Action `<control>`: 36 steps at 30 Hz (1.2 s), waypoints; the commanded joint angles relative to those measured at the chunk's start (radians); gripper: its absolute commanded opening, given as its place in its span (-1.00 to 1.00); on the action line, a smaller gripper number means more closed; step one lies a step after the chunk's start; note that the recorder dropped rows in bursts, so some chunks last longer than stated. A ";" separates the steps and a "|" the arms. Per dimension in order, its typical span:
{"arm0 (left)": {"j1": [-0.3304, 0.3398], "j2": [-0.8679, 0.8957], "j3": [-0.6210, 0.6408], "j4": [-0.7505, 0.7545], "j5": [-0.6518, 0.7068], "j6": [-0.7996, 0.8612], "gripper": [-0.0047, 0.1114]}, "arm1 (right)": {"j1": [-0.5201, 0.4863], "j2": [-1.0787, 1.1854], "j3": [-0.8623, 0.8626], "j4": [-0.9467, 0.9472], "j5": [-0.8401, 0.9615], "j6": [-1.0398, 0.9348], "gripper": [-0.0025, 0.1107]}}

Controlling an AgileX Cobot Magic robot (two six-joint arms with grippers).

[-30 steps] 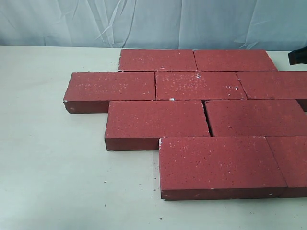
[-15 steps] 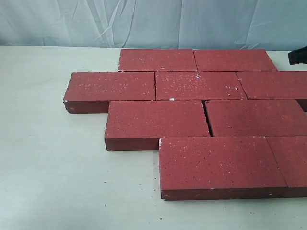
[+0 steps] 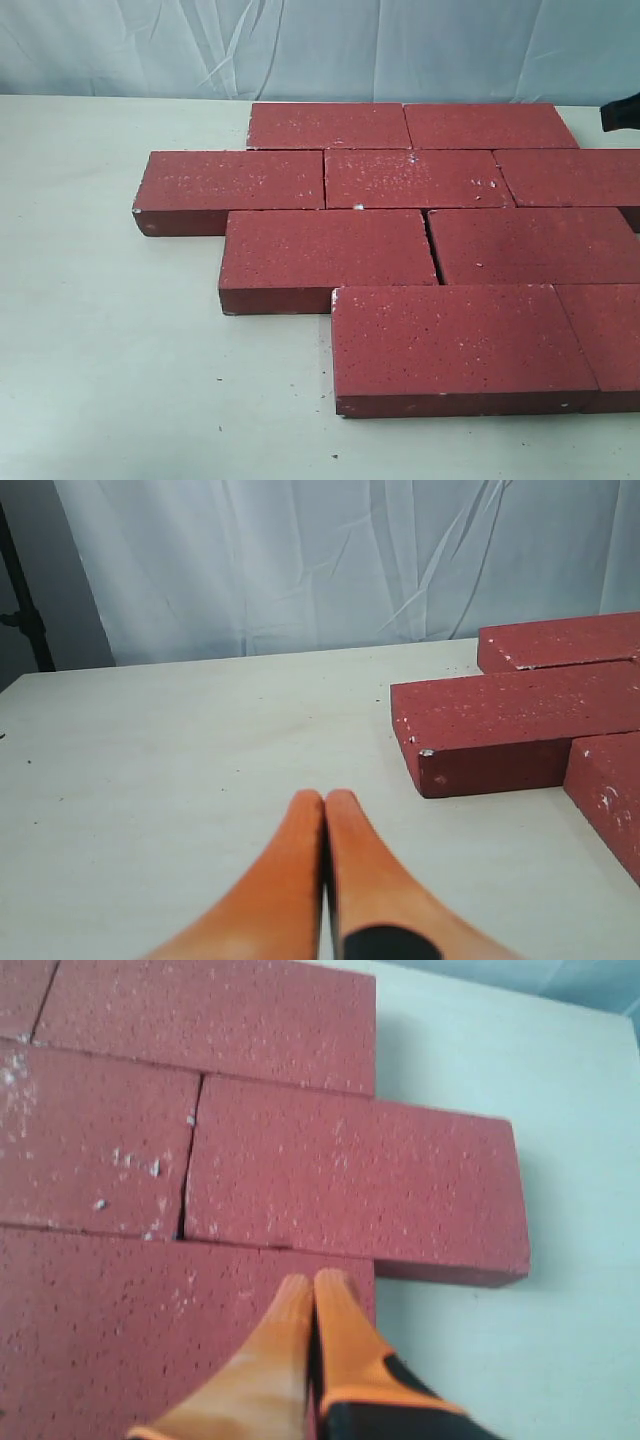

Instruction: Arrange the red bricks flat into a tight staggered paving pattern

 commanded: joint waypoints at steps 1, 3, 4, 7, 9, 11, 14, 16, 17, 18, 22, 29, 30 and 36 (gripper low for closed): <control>-0.002 -0.005 0.004 -0.011 -0.005 0.005 -0.92 | -0.005 -0.051 0.040 0.090 -0.221 0.003 -0.97; -0.002 -0.005 0.004 -0.011 -0.005 0.005 -0.92 | -0.005 -0.096 0.107 0.156 -0.336 0.003 -0.97; -0.002 -0.005 0.004 -0.011 -0.005 0.005 -0.92 | -0.005 -0.117 0.139 0.158 -0.355 0.003 -0.97; -0.002 -0.005 0.004 -0.011 -0.005 0.005 -0.92 | -0.005 -0.188 0.202 0.158 -0.374 0.003 -0.97; -0.002 -0.005 0.004 -0.011 -0.005 0.005 -0.92 | -0.005 -0.226 0.222 0.144 -0.384 -0.002 -0.97; -0.002 -0.005 0.004 -0.011 -0.005 0.005 -0.92 | -0.005 -0.269 0.247 0.135 -0.398 -0.009 -0.97; -0.002 -0.005 0.004 -0.011 -0.005 0.005 -0.92 | -0.005 -0.336 0.293 0.108 -0.425 -0.010 -0.97; -0.002 -0.005 0.004 -0.011 -0.005 0.005 -0.92 | -0.005 -0.390 0.334 0.098 -0.458 -0.012 -0.97; -0.002 -0.005 0.004 -0.011 -0.005 0.005 -0.92 | -0.005 -0.413 0.353 0.098 -0.470 -0.012 -0.97; -0.002 -0.005 0.004 -0.011 -0.005 0.005 -0.92 | -0.005 -0.442 0.376 0.094 -0.485 -0.012 -0.97; -0.002 -0.005 0.004 -0.011 -0.005 0.005 -0.92 | -0.005 -0.570 0.471 0.058 -0.513 -0.012 -0.97; -0.002 -0.005 0.004 -0.011 -0.005 0.008 -0.92 | -0.005 -0.869 0.662 0.063 -0.511 -0.012 -0.97; -0.002 -0.005 0.004 -0.011 -0.005 0.008 -0.92 | -0.005 -0.878 0.670 0.063 -0.511 -0.012 -0.97; -0.002 -0.005 0.004 -0.011 -0.005 0.008 -0.92 | -0.005 -0.892 0.691 0.118 -0.508 0.001 -0.97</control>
